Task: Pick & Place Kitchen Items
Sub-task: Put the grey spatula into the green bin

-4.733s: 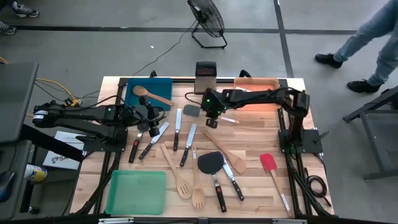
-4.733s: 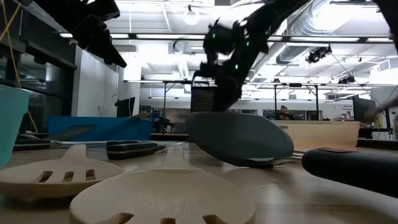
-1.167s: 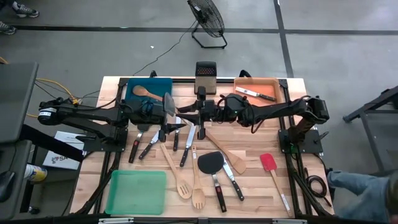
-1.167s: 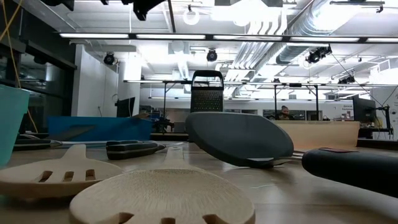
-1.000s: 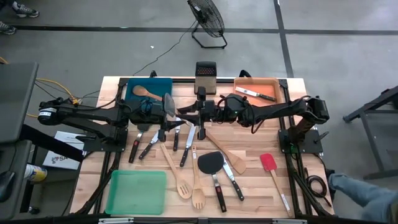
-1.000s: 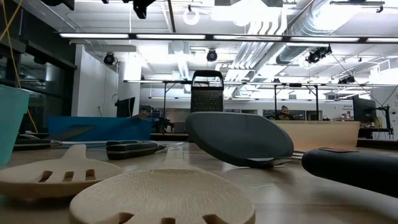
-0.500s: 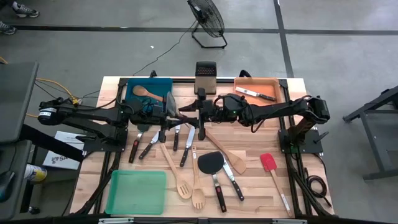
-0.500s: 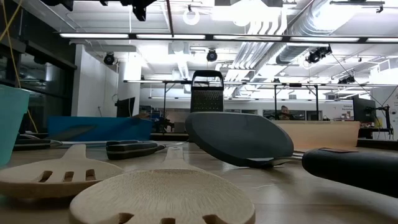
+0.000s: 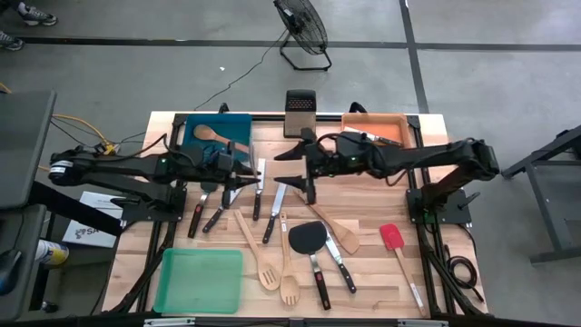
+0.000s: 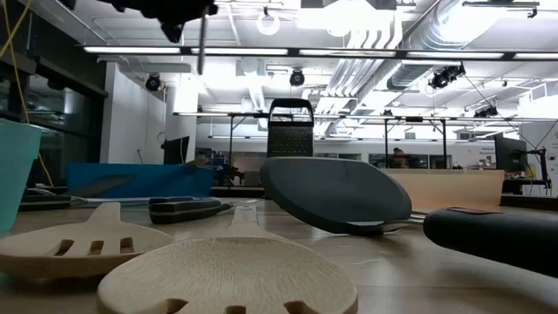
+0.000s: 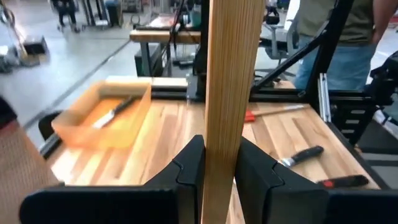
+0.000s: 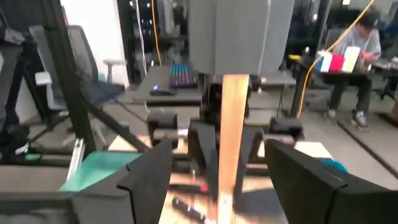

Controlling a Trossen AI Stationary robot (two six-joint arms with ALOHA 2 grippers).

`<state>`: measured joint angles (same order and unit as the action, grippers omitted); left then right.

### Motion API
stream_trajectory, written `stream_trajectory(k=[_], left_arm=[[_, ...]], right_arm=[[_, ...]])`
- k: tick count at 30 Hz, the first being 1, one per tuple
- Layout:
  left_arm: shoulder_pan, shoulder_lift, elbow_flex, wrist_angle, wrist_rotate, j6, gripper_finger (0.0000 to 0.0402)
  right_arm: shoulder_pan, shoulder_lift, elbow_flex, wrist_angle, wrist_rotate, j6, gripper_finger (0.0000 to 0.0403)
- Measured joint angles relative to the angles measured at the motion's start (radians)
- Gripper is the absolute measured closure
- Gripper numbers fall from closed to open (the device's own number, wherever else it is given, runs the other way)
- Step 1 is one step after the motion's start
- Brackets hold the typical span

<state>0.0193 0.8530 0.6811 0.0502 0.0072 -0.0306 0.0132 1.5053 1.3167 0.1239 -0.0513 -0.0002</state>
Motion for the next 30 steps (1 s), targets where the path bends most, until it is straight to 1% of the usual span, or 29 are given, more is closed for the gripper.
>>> stream_trajectory(k=[4, 9, 12, 15, 17, 21, 23, 27, 30], left_arm=[[0.000, -0.062, 0.000, -0.125, 0.001, -0.068, 0.0345], [0.000, -0.124, 0.000, -0.305, 0.019, -0.172, 0.0345], [0.000, -0.142, 0.000, -0.415, 0.053, -0.247, 0.0345], [-0.004, -0.143, 0.000, -0.514, 0.124, -0.331, 0.0345], [-0.029, -0.141, 0.000, -0.572, 0.158, -0.388, 0.0345], [-0.116, -0.141, 0.000, -0.660, 0.167, -0.524, 0.0345], [-0.175, -0.141, 0.000, -0.699, 0.166, -0.610, 0.0345], [-0.321, -0.141, 0.000, -0.751, 0.132, -0.756, 0.0345], [-0.444, -0.141, 0.000, -0.766, 0.097, -0.848, 0.0345]], right_arm=[[0.000, -0.062, 0.000, -0.171, 0.000, 0.026, 0.0156], [0.000, -0.116, 0.000, -0.313, 0.000, 0.121, 0.0155], [0.006, -0.132, 0.000, -0.394, 0.000, 0.146, 0.0155], [0.009, -0.135, 0.000, -0.464, 0.002, 0.154, 0.0154], [0.014, -0.135, 0.000, -0.509, 0.003, 0.176, 0.0154], [0.020, -0.131, 0.000, -0.552, 0.008, 0.216, 0.0155], [0.025, -0.130, 0.000, -0.572, 0.029, 0.234, 0.0156], [0.035, -0.131, 0.000, -0.604, 0.100, 0.268, 0.0154], [0.034, -0.133, 0.000, -0.628, 0.122, 0.293, 0.0154]])
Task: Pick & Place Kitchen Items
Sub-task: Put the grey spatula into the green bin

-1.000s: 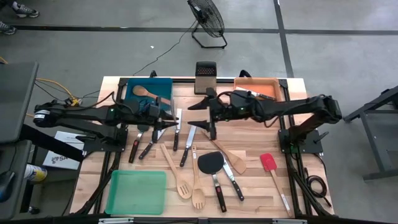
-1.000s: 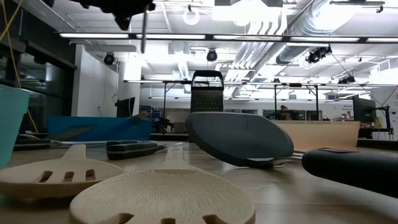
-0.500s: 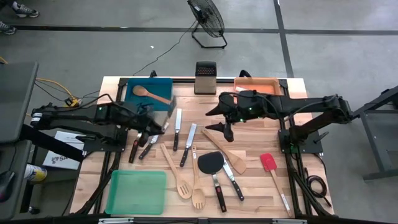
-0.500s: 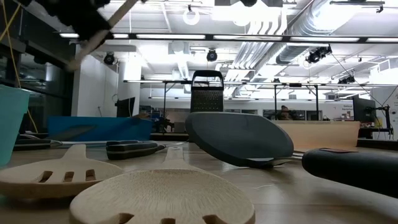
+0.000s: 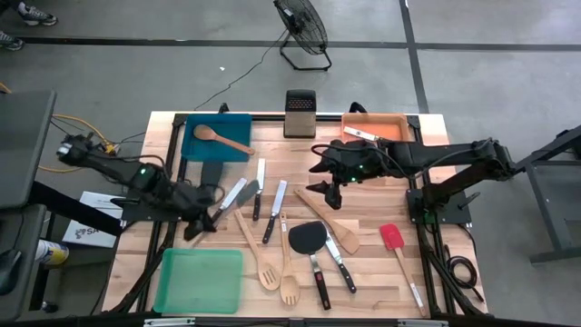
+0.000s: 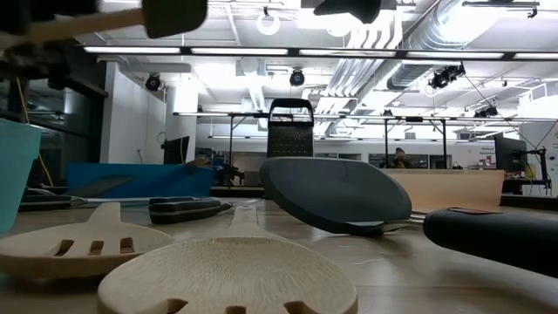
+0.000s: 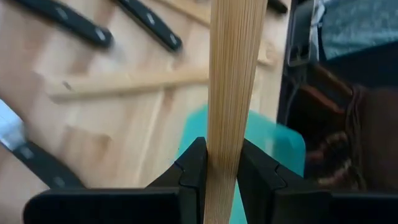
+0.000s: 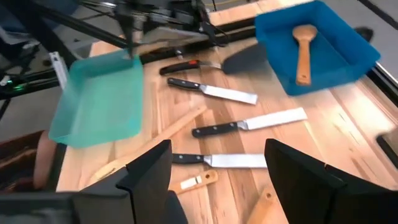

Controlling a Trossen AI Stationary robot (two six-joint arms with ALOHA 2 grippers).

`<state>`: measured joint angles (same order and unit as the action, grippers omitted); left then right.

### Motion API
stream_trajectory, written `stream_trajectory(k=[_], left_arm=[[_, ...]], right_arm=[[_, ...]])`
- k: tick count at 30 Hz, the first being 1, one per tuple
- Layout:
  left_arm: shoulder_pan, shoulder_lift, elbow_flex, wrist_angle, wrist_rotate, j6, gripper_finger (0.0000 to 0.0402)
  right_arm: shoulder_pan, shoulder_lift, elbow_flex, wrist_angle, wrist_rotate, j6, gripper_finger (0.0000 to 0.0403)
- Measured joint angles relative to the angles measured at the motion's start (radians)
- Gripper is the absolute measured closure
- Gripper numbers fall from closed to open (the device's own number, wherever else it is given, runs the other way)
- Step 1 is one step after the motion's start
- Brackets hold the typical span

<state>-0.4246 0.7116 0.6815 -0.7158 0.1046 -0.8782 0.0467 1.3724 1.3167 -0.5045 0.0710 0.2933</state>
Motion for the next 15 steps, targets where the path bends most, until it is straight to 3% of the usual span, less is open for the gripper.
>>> stream_trajectory(k=[8, 15], left_arm=[[-0.327, 0.068, 0.000, -0.005, -0.141, -0.178, 0.0345], [-0.483, 0.207, 0.000, 0.009, -0.168, -0.323, 0.0345]], right_arm=[[0.000, 0.000, 0.000, -0.053, 0.018, 0.029, 0.0154], [0.000, 0.000, 0.000, -0.067, 0.017, 0.034, 0.0155]])
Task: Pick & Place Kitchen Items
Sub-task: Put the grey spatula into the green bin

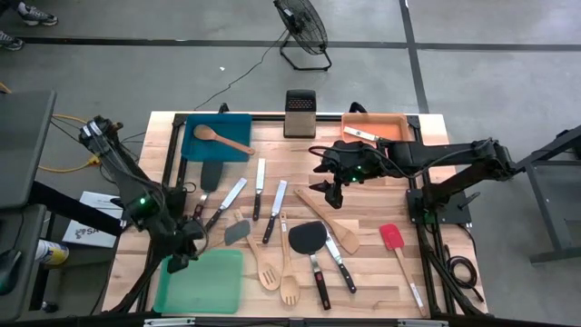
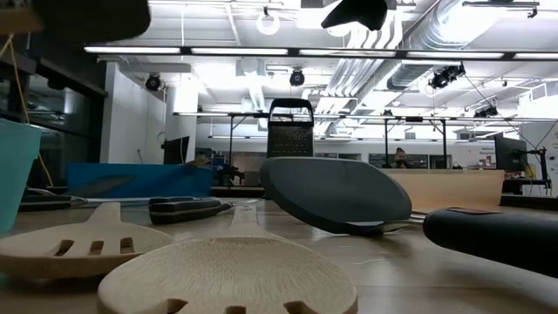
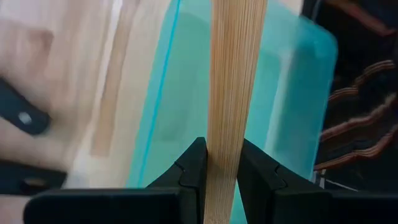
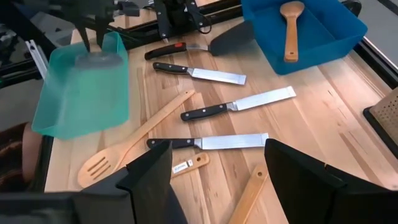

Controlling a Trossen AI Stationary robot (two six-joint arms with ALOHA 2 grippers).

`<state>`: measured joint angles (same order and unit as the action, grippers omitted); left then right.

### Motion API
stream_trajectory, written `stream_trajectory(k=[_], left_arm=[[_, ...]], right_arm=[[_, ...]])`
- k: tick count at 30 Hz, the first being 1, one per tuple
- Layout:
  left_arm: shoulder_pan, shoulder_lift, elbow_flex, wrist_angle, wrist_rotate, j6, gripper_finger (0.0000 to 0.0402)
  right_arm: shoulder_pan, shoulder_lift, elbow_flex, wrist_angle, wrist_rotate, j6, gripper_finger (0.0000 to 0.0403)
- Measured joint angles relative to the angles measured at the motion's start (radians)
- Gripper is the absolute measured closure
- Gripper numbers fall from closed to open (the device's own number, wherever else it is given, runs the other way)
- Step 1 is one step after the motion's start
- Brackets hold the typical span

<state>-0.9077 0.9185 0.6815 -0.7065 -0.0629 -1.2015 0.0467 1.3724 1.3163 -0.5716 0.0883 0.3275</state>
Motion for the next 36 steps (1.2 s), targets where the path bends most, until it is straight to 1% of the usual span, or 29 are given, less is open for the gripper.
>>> stream_trajectory(k=[9, 16, 19, 22, 28, 32, 36], left_arm=[[-0.096, 0.170, 0.000, 0.106, -0.003, -0.204, 0.0345], [-0.157, 0.262, 0.000, 0.178, -0.022, -0.241, 0.0345], [-0.168, 0.280, 0.000, 0.184, -0.019, -0.242, 0.0345], [-0.168, 0.291, 0.000, 0.185, 0.006, -0.244, 0.0345], [-0.167, 0.292, 0.000, 0.190, 0.008, -0.248, 0.0345], [-0.166, 0.292, 0.000, 0.230, 0.025, -0.294, 0.0345], [-0.166, 0.292, 0.000, 0.281, 0.027, -0.301, 0.0342]], right_arm=[[0.000, 0.000, 0.000, 0.000, 0.000, -0.010, 0.0154], [-0.001, 0.000, 0.000, -0.001, 0.019, -0.025, 0.0153], [-0.005, 0.000, 0.000, 0.000, 0.019, -0.035, 0.0153], [-0.010, 0.000, 0.000, -0.001, 0.019, -0.036, 0.0153], [-0.010, 0.000, 0.000, -0.001, 0.020, -0.036, 0.0153], [-0.010, 0.000, 0.000, -0.004, 0.018, -0.036, 0.0153], [-0.010, 0.000, 0.000, -0.011, 0.018, -0.036, 0.0153]])
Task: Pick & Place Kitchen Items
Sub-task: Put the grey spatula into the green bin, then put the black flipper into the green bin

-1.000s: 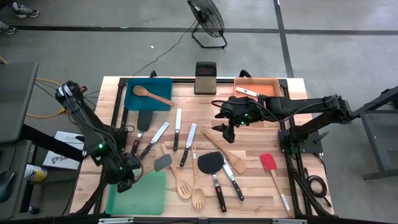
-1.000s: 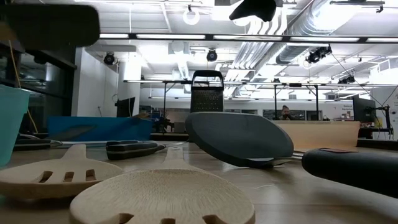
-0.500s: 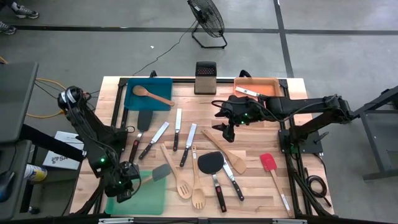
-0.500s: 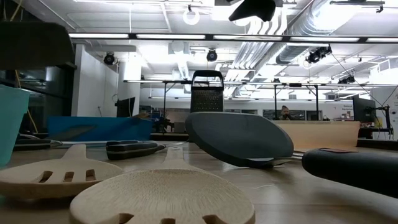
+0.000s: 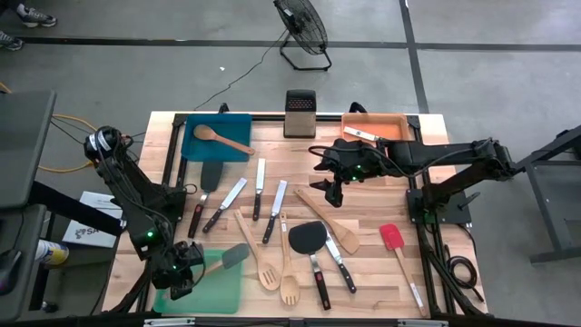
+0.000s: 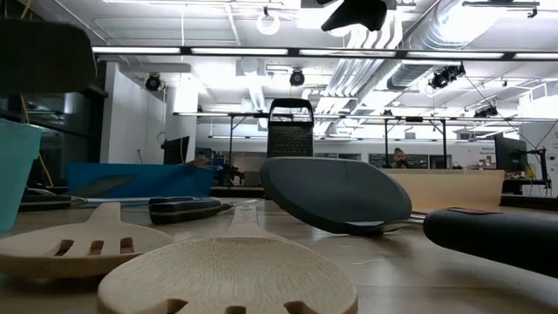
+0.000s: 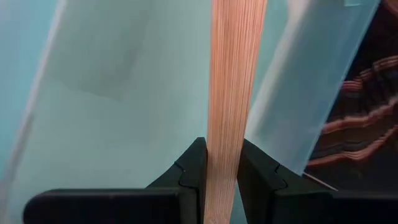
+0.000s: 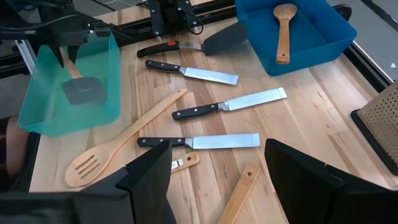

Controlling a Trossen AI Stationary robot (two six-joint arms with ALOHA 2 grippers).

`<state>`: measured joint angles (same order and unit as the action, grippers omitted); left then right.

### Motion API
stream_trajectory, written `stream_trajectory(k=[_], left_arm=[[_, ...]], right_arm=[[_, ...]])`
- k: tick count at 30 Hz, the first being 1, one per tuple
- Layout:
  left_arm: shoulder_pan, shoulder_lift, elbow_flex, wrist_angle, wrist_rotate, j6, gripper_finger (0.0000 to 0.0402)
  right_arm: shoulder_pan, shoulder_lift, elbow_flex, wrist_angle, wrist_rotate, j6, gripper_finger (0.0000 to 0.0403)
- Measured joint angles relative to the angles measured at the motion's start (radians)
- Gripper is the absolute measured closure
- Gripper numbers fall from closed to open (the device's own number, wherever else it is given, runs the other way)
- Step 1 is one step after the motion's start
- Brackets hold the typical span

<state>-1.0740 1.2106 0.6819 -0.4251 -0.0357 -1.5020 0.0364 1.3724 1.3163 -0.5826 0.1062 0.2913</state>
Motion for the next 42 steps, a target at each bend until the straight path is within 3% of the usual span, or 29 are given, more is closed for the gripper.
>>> stream_trajectory(k=[18, 31, 36, 42], left_arm=[[0.000, 0.011, 0.000, 0.009, 0.015, -0.029, 0.0308], [0.020, -0.006, 0.000, 0.007, 0.136, -0.108, 0.0175], [0.078, -0.063, 0.000, 0.007, 0.004, -0.020, 0.0179], [0.183, -0.128, 0.000, 0.003, -0.111, 0.219, 0.0193]], right_arm=[[0.000, 0.000, -0.001, -0.024, -0.001, 0.024, 0.0153], [0.000, 0.000, -0.001, -0.042, -0.001, 0.026, 0.0153], [0.000, 0.000, -0.001, -0.050, -0.001, -0.001, 0.0153], [0.004, 0.000, -0.001, -0.063, -0.010, -0.060, 0.0153]])
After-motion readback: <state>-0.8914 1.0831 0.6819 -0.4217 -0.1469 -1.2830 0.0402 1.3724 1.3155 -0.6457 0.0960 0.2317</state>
